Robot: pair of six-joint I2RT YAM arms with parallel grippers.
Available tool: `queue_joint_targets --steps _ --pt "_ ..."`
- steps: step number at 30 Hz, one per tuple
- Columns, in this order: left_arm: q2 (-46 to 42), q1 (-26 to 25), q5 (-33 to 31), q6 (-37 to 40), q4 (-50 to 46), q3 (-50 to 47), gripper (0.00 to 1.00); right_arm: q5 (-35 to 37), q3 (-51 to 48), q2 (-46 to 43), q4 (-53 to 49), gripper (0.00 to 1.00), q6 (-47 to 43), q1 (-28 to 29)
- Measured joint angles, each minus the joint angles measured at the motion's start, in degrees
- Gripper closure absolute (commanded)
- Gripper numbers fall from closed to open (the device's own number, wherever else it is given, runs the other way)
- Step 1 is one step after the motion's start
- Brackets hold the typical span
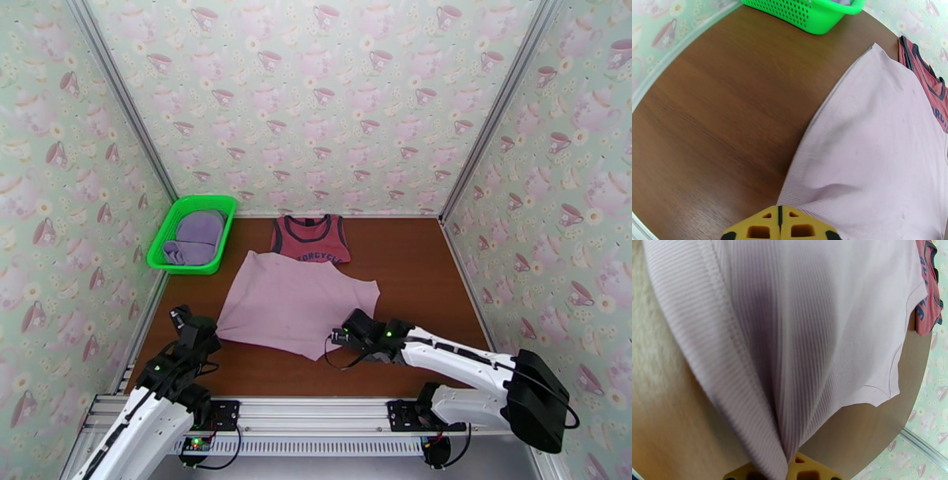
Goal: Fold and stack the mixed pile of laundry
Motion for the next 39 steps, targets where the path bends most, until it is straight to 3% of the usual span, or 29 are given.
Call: queue_joint_targets --steps 9,13,16,21,27,31,39 --pt "0.3 -3.5 1.7 -1.7 -3.3 0.0 1.00 -0.1 0.0 4.3 -2.3 1.00 0.0 1.2" --pt "-1.3 -4.9 1.8 -2.2 -4.5 0.0 1.00 0.0 0.0 4.9 -2.2 0.53 0.2 1.6" --pt "-1.4 -5.0 2.0 -2.5 -4.8 -0.5 1.00 -0.1 0.0 4.7 -2.3 0.41 0.2 2.0" --pt "-0.6 -5.4 2.2 -2.6 -5.0 -1.7 1.00 -1.9 0.5 0.3 -2.7 0.34 0.3 3.8" --pt "-0.5 -5.5 2.2 -2.7 -5.0 -2.3 1.00 -7.9 3.6 -3.9 0.5 0.30 1.3 14.9" --pt "-0.5 -5.5 2.2 -2.8 -5.0 -3.1 1.00 -11.1 3.8 1.2 5.8 0.30 3.1 20.1" --pt "-0.5 -5.6 2.4 -3.0 -5.0 -3.4 1.00 -12.9 5.9 17.7 16.2 0.31 6.6 23.4"
